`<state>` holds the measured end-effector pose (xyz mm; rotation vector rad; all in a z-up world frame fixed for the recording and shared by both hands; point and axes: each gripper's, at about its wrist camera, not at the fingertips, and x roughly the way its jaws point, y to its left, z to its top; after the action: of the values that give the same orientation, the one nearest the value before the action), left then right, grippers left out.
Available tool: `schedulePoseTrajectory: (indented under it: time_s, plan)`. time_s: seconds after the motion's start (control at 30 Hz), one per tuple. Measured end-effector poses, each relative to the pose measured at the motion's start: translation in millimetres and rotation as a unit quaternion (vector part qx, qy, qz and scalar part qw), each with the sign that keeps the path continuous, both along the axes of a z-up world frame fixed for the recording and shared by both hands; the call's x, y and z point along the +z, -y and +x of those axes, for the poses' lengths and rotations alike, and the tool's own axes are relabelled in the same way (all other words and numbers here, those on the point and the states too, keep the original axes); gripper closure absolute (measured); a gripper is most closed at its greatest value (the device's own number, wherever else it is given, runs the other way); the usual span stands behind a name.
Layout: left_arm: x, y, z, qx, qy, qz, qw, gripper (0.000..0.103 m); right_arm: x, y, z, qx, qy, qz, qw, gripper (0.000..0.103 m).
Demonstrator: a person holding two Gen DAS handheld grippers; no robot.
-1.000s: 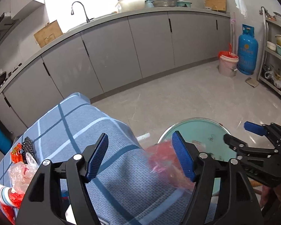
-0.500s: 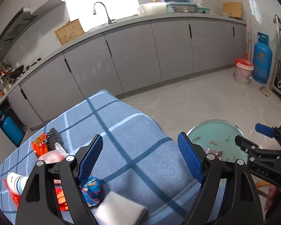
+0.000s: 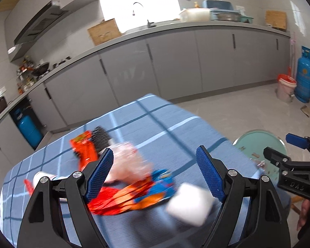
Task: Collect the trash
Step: 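Move both grippers back over the table toward the remaining trash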
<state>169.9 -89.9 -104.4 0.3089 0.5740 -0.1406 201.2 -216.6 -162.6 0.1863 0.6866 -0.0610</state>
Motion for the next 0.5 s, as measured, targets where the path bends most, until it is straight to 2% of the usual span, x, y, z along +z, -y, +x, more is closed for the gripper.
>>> schedulePoseTrajectory:
  time_s: [0.3, 0.5]
  plan:
    - [-4, -77, -13, 0.068, 0.000, 0.009, 0.9977, 0.022, 8, -45, 3, 0.041, 0.003, -0.007, 0.999, 0.021]
    - [-22, -140, -22, 0.135, -0.025, 0.028, 0.9901, 0.022, 11, -75, 5, 0.072, 0.001, -0.007, 0.997, 0.019]
